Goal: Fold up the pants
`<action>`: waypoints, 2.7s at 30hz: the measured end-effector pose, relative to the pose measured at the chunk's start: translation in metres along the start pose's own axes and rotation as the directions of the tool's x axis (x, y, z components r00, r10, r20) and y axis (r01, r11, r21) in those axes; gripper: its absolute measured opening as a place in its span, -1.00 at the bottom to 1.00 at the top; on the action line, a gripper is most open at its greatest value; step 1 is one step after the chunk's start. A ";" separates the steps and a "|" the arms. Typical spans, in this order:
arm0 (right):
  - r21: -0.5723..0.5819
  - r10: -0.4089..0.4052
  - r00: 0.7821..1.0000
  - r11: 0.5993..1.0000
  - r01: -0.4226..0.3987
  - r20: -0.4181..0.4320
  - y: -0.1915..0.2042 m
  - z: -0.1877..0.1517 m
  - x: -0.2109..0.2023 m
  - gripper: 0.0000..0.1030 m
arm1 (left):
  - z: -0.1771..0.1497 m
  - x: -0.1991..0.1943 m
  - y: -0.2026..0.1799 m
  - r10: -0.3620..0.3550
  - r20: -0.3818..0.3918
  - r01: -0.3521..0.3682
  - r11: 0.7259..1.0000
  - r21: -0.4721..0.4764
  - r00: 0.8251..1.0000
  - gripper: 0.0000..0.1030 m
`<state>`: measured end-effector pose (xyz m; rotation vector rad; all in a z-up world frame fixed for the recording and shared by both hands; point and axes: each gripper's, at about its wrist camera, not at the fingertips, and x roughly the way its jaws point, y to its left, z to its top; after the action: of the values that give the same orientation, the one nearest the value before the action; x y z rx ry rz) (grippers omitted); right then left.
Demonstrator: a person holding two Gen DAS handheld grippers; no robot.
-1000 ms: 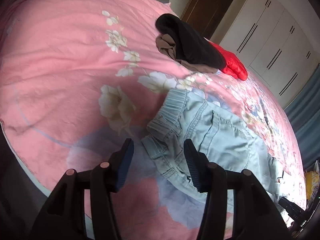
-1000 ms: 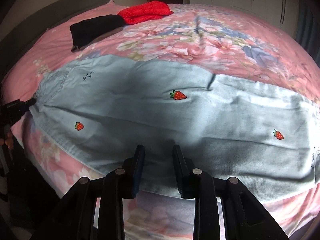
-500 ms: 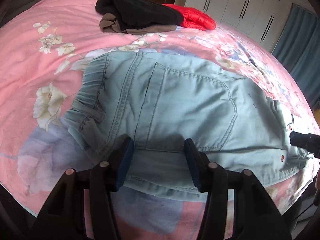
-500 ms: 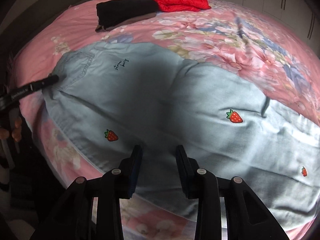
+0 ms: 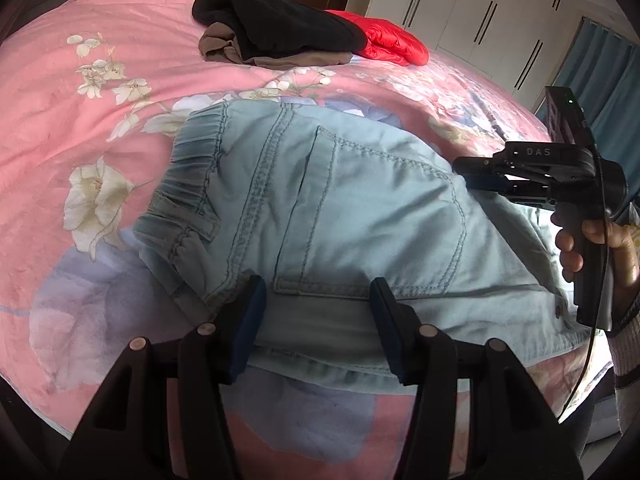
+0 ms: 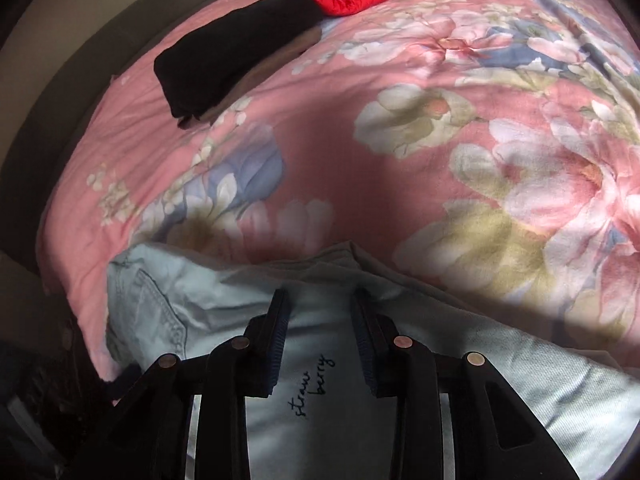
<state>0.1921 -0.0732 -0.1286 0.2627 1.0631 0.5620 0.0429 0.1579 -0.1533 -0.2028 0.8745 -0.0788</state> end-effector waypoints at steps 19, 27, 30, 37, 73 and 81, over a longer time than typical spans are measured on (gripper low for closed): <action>0.390 -0.226 0.942 0.913 0.115 0.249 -0.217 -0.181 -0.243 -0.38 | 0.006 0.004 -0.013 0.093 -0.027 -0.092 0.995 0.025 0.995 0.10; 0.655 -0.475 0.776 0.748 0.108 0.415 -0.271 -0.233 -0.360 -0.14 | 0.020 -0.018 -0.048 0.074 0.016 -0.075 0.995 0.063 0.997 0.12; 0.649 -0.404 0.789 0.760 0.009 0.463 -0.261 -0.254 -0.361 -0.11 | 0.027 -0.019 -0.081 -0.015 0.025 0.012 0.995 0.100 1.000 0.16; 0.676 -0.247 0.852 0.720 -0.156 0.461 -0.270 -0.269 -0.312 -0.11 | 0.025 0.005 -0.153 -0.255 -0.053 0.259 0.961 0.100 0.966 0.19; -0.200 -0.283 0.822 0.883 0.425 0.493 -0.022 -0.169 -0.178 -0.83 | 0.028 0.074 -0.237 -0.803 -0.243 0.719 0.596 -0.357 0.545 -0.54; -0.261 -0.273 0.831 0.862 0.435 0.486 -0.004 -0.166 -0.172 -0.83 | 0.046 0.035 -0.197 -0.748 -0.121 0.722 0.662 -0.198 0.653 -0.84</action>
<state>-0.0151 -0.1823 -0.0804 -0.1419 0.5329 0.3211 0.1038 -0.0333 -0.1097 -0.6903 0.9442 -0.8313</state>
